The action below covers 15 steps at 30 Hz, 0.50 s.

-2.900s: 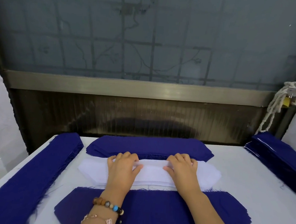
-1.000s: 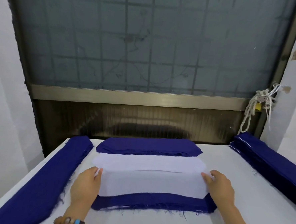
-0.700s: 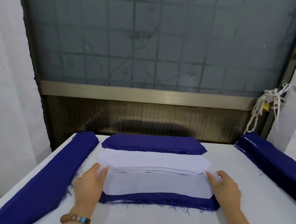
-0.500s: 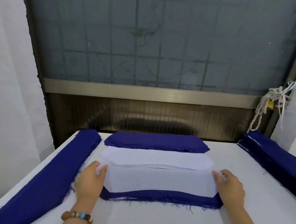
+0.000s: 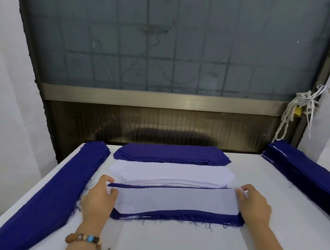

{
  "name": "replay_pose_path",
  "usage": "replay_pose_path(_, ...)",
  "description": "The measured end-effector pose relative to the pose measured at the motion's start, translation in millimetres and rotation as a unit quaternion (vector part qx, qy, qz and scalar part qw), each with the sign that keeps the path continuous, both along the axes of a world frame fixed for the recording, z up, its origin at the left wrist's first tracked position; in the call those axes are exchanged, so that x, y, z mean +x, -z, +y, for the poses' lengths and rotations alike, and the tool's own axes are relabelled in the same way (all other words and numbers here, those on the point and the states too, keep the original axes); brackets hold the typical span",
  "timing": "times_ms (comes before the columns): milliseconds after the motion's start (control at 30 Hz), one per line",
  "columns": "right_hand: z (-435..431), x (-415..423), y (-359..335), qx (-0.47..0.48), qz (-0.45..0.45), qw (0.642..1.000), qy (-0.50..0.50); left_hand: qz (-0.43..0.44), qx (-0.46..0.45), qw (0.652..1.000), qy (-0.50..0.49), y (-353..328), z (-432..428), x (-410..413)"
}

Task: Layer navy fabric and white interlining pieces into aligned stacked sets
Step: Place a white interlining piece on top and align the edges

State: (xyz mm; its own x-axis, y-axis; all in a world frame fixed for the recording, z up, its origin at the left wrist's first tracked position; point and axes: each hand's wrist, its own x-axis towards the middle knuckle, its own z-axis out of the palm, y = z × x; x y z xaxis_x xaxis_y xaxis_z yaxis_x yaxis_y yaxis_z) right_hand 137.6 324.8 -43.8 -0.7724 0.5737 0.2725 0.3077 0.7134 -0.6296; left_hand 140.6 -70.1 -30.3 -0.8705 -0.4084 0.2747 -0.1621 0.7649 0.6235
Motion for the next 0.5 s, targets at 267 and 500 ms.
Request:
replay_pose_path(267,-0.9,3.1,-0.8,0.000,0.004,1.000,0.003,-0.020,-0.040,0.999,-0.016,-1.3,-2.4,-0.2)
replay_pose_path(500,-0.9,3.9,-1.7,-0.007,0.008,1.000,0.000,-0.014,-0.040,0.999,-0.032,1.4,-3.3,-2.3)
